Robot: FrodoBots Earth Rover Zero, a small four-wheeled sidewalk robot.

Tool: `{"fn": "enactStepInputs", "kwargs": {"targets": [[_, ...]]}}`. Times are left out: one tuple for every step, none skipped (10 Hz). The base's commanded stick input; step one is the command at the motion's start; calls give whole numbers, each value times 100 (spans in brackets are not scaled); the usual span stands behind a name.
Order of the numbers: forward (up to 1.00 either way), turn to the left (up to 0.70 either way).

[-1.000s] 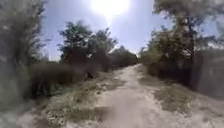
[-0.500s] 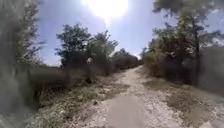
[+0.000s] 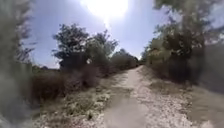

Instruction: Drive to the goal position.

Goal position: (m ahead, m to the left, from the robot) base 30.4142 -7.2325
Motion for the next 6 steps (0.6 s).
{"fn": "enactStepInputs", "kwargs": {"targets": [[70, 0], [70, 0], [70, 0], [70, 0], [70, 0], [70, -25]]}}
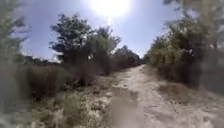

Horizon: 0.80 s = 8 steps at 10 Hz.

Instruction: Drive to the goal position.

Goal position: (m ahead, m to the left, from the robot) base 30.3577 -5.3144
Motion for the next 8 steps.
{"fn": "enactStepInputs", "kwargs": {"targets": [[70, -35], [70, -35], [70, -35], [70, -35], [70, -32], [70, 0], [70, 0], [70, 0]]}}
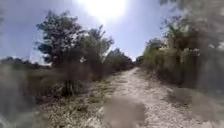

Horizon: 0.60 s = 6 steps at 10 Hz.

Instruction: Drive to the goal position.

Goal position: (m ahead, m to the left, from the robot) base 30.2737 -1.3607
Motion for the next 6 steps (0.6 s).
{"fn": "enactStepInputs", "kwargs": {"targets": [[70, 0], [70, 0], [70, 0], [70, 0], [70, 0], [70, 0]]}}
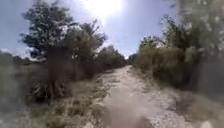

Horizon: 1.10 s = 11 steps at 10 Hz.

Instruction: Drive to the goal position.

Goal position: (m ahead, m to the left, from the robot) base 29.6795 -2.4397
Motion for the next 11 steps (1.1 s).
{"fn": "enactStepInputs", "kwargs": {"targets": [[70, 0], [70, 0], [70, 0], [70, 0], [70, 0], [70, 0], [70, 0], [70, 0], [70, 0], [70, 0], [70, 0]]}}
